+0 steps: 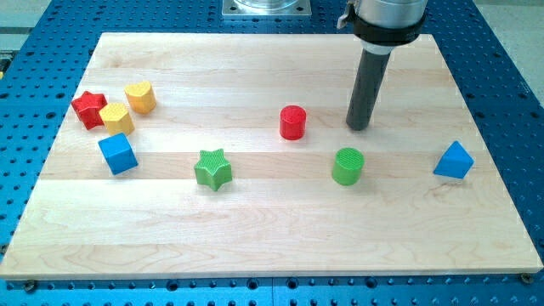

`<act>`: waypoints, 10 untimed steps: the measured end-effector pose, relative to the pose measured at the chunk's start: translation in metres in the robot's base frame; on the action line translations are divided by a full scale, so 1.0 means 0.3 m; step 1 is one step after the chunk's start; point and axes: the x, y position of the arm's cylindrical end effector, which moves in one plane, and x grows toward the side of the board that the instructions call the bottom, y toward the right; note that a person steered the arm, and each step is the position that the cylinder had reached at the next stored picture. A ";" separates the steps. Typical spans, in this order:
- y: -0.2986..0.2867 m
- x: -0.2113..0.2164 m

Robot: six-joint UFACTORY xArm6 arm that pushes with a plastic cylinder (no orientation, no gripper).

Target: Move red circle towards the yellow blocks

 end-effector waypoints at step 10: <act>-0.536 0.130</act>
